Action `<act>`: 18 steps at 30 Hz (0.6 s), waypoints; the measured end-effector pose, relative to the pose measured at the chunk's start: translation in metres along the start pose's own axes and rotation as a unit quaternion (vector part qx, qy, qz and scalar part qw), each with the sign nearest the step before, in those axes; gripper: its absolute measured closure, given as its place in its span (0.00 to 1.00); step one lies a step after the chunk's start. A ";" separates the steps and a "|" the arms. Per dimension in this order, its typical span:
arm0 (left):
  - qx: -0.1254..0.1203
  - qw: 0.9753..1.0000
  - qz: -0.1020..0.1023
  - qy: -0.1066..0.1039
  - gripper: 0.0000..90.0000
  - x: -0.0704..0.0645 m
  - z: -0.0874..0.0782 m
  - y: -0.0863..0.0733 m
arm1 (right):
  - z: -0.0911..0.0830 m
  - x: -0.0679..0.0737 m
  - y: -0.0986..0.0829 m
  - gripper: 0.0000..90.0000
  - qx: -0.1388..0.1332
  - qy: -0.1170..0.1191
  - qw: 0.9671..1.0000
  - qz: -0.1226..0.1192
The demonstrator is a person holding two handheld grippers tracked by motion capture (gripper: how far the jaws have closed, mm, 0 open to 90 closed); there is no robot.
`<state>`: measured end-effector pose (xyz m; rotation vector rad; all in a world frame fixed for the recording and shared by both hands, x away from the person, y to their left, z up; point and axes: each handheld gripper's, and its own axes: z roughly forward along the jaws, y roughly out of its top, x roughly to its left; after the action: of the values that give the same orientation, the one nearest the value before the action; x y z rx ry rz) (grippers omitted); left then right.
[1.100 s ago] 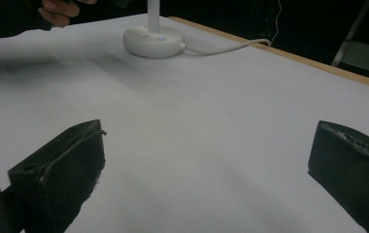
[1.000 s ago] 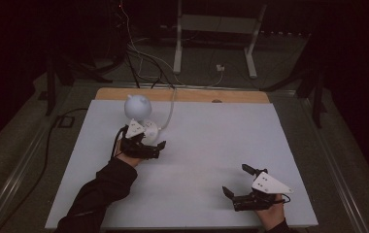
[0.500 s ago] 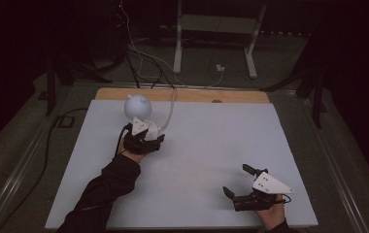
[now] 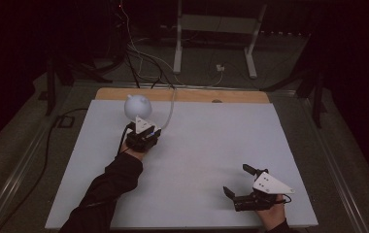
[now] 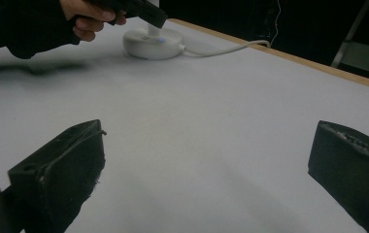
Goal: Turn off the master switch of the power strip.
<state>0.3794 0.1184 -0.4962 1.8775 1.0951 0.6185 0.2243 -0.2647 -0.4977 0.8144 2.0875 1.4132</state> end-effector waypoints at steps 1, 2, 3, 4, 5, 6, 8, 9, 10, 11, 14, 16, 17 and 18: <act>0.000 1.000 0.001 0.002 0.84 0.001 0.001 -0.001 | 0.000 0.000 0.000 0.00 0.000 0.000 1.000 0.002; -0.001 1.000 0.002 0.001 0.85 0.001 0.002 -0.001 | 0.000 0.000 0.000 0.00 0.000 0.000 1.000 0.002; -0.003 1.000 0.005 0.001 0.86 0.002 0.002 -0.002 | 0.000 0.000 0.000 0.00 0.001 0.000 1.000 0.003; -0.004 1.000 0.007 0.003 0.89 0.002 0.002 -0.002 | 0.000 0.000 0.000 0.00 0.000 0.001 1.000 0.003; -0.005 1.000 0.005 0.005 0.91 0.004 0.003 -0.003 | 0.000 0.000 0.000 0.00 0.000 0.002 1.000 0.003; -0.005 1.000 0.005 0.005 0.94 0.004 0.003 -0.003 | 0.000 0.000 0.000 0.00 0.000 0.002 1.000 0.002; -0.004 1.000 0.000 0.008 0.97 0.006 0.004 -0.003 | 0.000 0.000 0.000 0.00 0.001 0.002 1.000 0.001; -0.002 1.000 -0.002 0.014 1.00 0.006 0.005 -0.003 | 0.000 0.000 0.000 0.00 0.002 0.002 1.000 0.001; 0.000 1.000 -0.004 0.018 1.00 0.007 0.006 -0.004 | 0.000 0.000 0.000 0.00 0.002 0.002 1.000 0.001; 0.001 1.000 -0.006 0.016 1.00 0.009 0.007 -0.004 | 0.000 0.000 0.000 0.00 0.002 0.002 1.000 0.001; 0.003 1.000 -0.001 0.025 1.00 0.009 0.009 -0.005 | 0.000 0.000 0.000 0.00 0.002 0.002 1.000 0.000; 0.007 1.000 0.001 0.027 1.00 0.009 0.011 -0.005 | 0.000 0.000 0.000 0.00 0.002 0.002 1.000 0.000; 0.007 0.999 0.005 0.031 1.00 0.008 0.012 -0.006 | 0.001 0.000 0.000 0.00 0.002 0.002 1.000 -0.001; 0.009 0.999 0.006 0.038 1.00 0.007 0.014 -0.007 | 0.000 0.000 0.000 0.00 0.003 0.001 1.000 -0.001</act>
<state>0.3901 0.1198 -0.5090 1.8910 1.1432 0.6931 0.2245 -0.2645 -0.4982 0.8137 2.0938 1.4081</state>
